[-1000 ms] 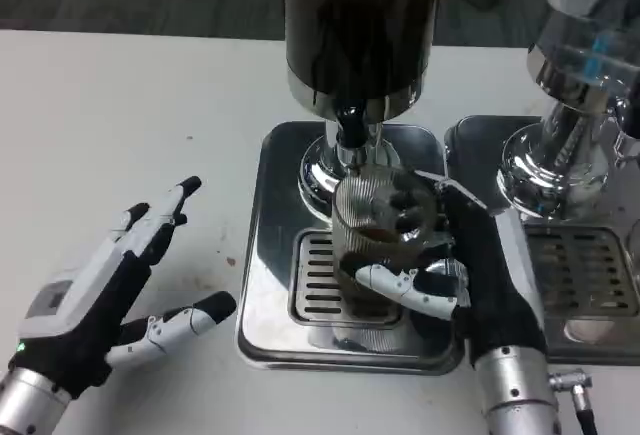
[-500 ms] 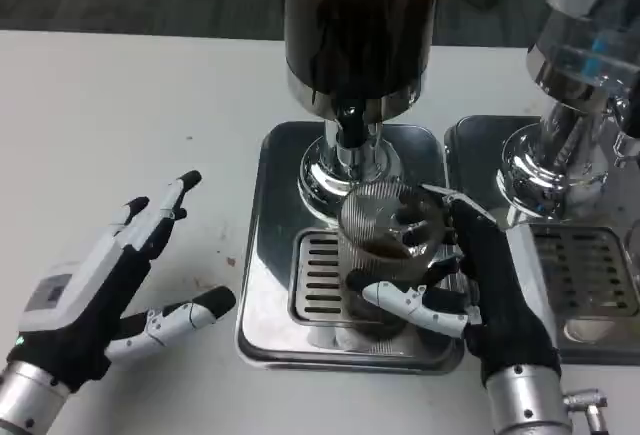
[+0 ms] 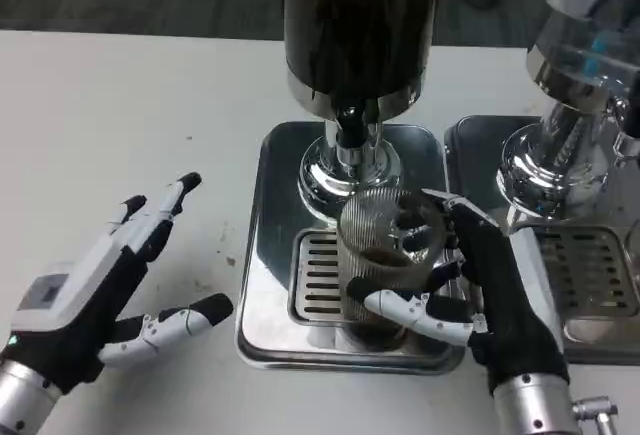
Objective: Grasp the cup under the faucet to collect the drink, then remove the cup.
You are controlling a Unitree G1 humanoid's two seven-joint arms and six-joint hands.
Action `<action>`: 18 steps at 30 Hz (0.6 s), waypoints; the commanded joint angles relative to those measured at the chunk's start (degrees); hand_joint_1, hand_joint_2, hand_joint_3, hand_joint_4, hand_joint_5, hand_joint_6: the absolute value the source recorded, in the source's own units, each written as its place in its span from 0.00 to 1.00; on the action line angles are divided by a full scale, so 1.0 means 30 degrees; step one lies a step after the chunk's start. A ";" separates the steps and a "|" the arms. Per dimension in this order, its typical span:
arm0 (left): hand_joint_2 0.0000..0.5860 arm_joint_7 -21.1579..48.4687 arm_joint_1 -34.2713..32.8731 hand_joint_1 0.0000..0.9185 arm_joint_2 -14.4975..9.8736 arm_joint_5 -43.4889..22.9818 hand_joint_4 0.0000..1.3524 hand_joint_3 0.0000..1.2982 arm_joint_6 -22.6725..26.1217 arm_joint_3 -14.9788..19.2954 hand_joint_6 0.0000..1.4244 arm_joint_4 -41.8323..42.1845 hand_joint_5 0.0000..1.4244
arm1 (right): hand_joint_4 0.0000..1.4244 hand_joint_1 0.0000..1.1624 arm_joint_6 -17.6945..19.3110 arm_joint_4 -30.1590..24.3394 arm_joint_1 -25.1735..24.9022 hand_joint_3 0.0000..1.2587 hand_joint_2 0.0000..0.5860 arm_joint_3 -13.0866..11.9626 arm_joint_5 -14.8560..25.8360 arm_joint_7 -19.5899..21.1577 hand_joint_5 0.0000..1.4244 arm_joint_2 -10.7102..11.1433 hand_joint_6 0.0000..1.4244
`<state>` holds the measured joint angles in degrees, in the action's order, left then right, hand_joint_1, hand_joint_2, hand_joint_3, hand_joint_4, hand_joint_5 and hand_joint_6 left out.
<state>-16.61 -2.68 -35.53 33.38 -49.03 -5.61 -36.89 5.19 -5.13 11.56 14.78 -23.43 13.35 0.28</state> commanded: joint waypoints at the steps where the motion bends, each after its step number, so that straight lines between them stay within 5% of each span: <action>1: 0.22 -0.1163 0.0908 0.00 -0.0717 0.0825 0.00 0.01 0.0162 0.0297 0.00 0.1015 0.09 | 0.35 0.83 0.0380 -0.1262 0.0376 0.33 0.42 0.0111 0.0034 -0.0309 0.40 0.0143 0.59; 9: 0.23 -0.1872 0.2058 0.00 -0.0950 0.1414 0.00 0.00 0.1707 0.0425 0.00 0.2362 0.06 | 0.35 0.83 0.0438 -0.2275 0.0804 0.33 0.42 0.0545 -0.1142 -0.0519 0.40 0.0546 0.59; 18: 0.23 -0.1854 0.2582 0.00 -0.1000 0.1541 0.00 0.00 0.2335 0.0106 0.00 0.3263 0.05 | 0.36 0.83 0.0343 -0.2253 0.0978 0.33 0.42 0.0652 -0.0617 -0.0874 0.41 0.0372 0.61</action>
<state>-21.35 4.18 -38.07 36.85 -42.52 -5.20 -28.36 5.17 -9.99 14.55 16.52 -25.92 10.79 1.84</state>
